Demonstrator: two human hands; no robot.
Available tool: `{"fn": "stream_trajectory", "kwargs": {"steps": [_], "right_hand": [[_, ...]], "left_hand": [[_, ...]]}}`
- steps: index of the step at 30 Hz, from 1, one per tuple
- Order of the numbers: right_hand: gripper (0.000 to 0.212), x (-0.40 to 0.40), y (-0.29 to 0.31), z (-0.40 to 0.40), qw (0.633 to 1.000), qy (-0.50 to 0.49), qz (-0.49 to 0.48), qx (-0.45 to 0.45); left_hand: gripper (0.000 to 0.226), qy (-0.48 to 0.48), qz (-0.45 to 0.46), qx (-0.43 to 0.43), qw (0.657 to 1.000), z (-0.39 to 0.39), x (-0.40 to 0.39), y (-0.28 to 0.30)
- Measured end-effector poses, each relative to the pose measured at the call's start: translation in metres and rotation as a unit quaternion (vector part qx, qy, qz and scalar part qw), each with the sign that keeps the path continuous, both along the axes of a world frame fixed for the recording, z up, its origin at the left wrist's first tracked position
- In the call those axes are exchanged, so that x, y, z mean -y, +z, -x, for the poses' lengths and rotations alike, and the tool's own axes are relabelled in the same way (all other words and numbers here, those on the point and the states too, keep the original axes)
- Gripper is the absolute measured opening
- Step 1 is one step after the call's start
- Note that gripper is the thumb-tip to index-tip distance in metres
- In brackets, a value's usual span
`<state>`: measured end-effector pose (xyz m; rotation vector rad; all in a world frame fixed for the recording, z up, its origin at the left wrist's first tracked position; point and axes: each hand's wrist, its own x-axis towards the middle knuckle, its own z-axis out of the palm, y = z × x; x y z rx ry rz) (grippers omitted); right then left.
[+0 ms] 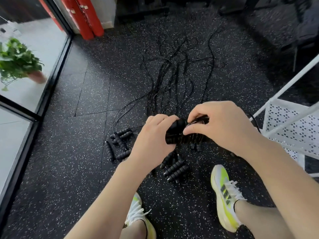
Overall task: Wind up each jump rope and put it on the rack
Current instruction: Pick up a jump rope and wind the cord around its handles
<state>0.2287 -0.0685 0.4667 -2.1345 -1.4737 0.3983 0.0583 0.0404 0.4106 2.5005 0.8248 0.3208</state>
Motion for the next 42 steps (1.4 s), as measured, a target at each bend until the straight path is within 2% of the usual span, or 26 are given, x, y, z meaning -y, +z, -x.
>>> {"fn": "stream_trajectory", "kwargs": {"steps": [9, 14, 16, 19, 20, 23, 28, 35, 38, 42], "right_hand": [[0.011, 0.004, -0.008, -0.031, 0.984, -0.005, -0.010, -0.177], [0.011, 0.003, -0.016, -0.036, 0.948, 0.007, -0.024, -0.317], [0.018, 0.002, -0.017, -0.031, 0.937, 0.001, -0.017, -0.350], [0.041, -0.001, -0.022, -0.014, 0.953, -0.023, 0.030, -0.302], [0.043, 0.001, -0.023, -0.006, 0.952, -0.040, 0.052, -0.300], [0.031, -0.001, -0.031, 0.011, 0.947, -0.048, 0.076, -0.308], [0.028, -0.008, -0.045, 0.030, 0.956, -0.003, 0.068, -0.286], [0.021, -0.008, -0.039, 0.048, 0.959, -0.001, 0.136, -0.249], [0.023, -0.006, -0.031, 0.050, 0.963, 0.007, 0.148, -0.223], [0.022, -0.004, -0.023, 0.049, 0.979, 0.009, 0.142, -0.144]], "left_hand": [[0.065, -0.067, 0.067, 0.057, 0.994, 0.001, 0.007, 0.010], [0.060, -0.053, 0.119, 0.122, 0.984, 0.001, 0.011, 0.023], [0.062, -0.038, 0.147, 0.130, 0.980, 0.001, 0.012, 0.027], [0.064, -0.006, 0.168, 0.141, 0.976, -0.001, 0.012, 0.030], [0.066, 0.008, 0.170, 0.147, 0.974, -0.001, 0.011, 0.030], [0.067, 0.051, 0.173, 0.161, 0.970, -0.003, 0.009, 0.030], [0.068, 0.118, 0.186, 0.142, 0.965, -0.009, 0.006, 0.021], [0.073, 0.099, 0.243, 0.095, 0.960, -0.002, -0.002, 0.011], [0.073, 0.090, 0.223, 0.081, 0.967, 0.000, -0.002, 0.010], [0.070, 0.095, 0.179, 0.092, 0.975, 0.002, -0.004, 0.011]]}}
